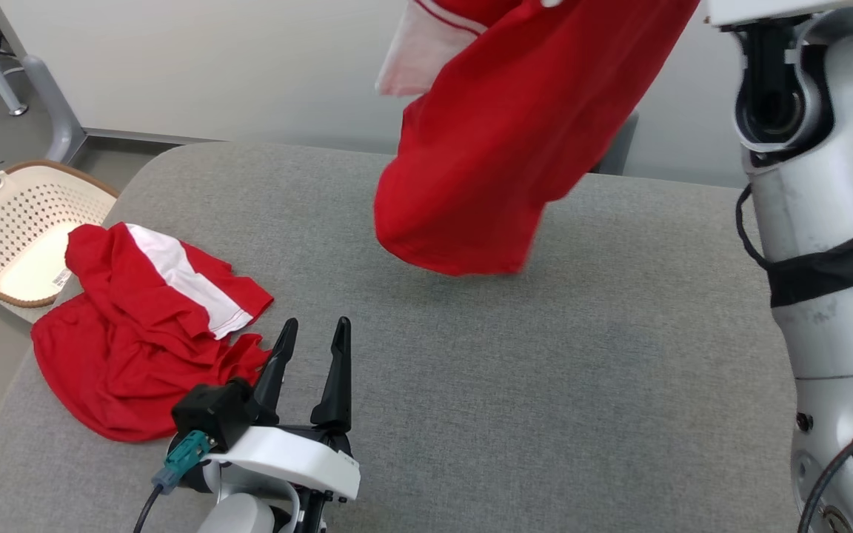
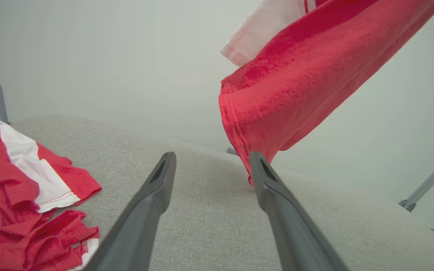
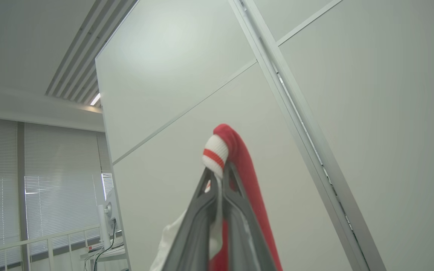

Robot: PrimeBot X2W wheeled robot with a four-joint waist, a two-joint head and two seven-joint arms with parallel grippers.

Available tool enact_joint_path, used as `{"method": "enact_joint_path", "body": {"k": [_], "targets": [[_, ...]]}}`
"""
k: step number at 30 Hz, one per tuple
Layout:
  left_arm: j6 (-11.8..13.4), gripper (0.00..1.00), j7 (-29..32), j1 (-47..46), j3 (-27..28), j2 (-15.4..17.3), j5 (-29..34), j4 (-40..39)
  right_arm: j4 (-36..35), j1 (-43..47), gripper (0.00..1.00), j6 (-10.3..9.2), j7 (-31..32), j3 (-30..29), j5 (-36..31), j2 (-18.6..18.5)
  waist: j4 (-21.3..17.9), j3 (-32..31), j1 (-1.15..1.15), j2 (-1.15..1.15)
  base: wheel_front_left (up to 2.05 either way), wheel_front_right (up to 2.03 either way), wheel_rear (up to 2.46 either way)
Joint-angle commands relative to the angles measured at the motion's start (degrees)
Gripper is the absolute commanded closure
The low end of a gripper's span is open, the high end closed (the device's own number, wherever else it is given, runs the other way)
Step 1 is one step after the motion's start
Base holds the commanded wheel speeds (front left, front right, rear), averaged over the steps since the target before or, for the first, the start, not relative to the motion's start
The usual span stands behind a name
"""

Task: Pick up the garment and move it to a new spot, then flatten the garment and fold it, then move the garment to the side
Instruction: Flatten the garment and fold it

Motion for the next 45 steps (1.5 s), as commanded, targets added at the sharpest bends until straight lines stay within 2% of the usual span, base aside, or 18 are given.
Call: {"method": "enact_joint_path", "body": {"k": [1,5,11,18,19,20,21,28,33,39,45], "targets": [[-0.1,0.0,0.0,0.5,0.5,0.2,0.3,-0.3,0.3,2.6,1.0,-0.01,-0.4,-2.4,1.1,-0.7,-0.9,-0.1,0.0,0.0,0.0,0.0,0.0],[-0.3,0.0,0.0,0.8,0.6,0.2,0.0,-0.8,1.9,10.4,1.0,0.0,1.3,-6.0,2.5,-3.5,-2.9,0.3,0.0,0.0,0.0,0.0,0.0],[-0.2,0.0,0.0,0.2,0.3,0.2,0.7,-0.8,2.0,30.0,1.0,0.0,2.6,-6.2,1.7,-11.2,-6.2,2.1,0.0,0.0,0.0,0.0,0.0],[-0.7,0.0,0.0,-0.7,1.5,0.2,2.1,-0.1,4.9,42.5,1.0,0.0,2.3,-10.5,3.0,-13.0,-9.9,3.5,0.0,0.0,0.0,0.0,0.0],[-0.9,0.0,0.0,-0.9,1.5,0.2,2.3,0.1,5.8,43.6,0.79,0.0,2.4,-10.7,2.0,-13.1,-10.5,3.7,0.0,0.0,0.0,0.0,0.0],[-1.0,0.0,0.0,-1.2,1.6,0.2,2.5,0.2,6.6,44.3,0.19,0.0,2.3,-11.0,0.9,-13.4,-11.1,3.9,0.0,0.0,0.0,0.0,0.0],[-1.1,0.0,0.0,-1.5,1.6,0.2,2.5,0.3,7.6,44.8,0.0,0.0,2.7,-10.8,0.0,-13.2,-11.6,4.0,0.0,0.0,0.0,0.0,0.0],[-1.3,0.0,0.0,-2.4,1.8,0.2,3.2,1.0,8.3,44.0,0.0,0.0,0.9,-9.2,-7.9,-11.3,-14.2,4.2,0.0,0.0,0.0,0.0,0.0],[-1.5,0.0,0.0,-2.2,2.4,0.2,3.0,0.7,0.3,44.2,0.0,-0.01,-0.3,-6.8,-8.8,-9.7,-14.7,3.5,0.0,0.0,0.0,0.0,0.0],[-1.4,0.0,0.0,-1.8,2.9,0.2,3.1,-1.0,-11.9,48.5,0.0,0.0,-0.4,-4.5,-9.7,-8.0,-13.7,2.9,0.0,0.0,0.0,0.0,0.0],[-1.6,0.0,0.0,-0.3,3.3,0.2,3.7,-2.2,-17.2,51.2,0.0,0.0,-0.4,-0.6,-10.3,-6.8,-11.8,3.3,0.0,0.0,0.0,0.0,0.0]]}}
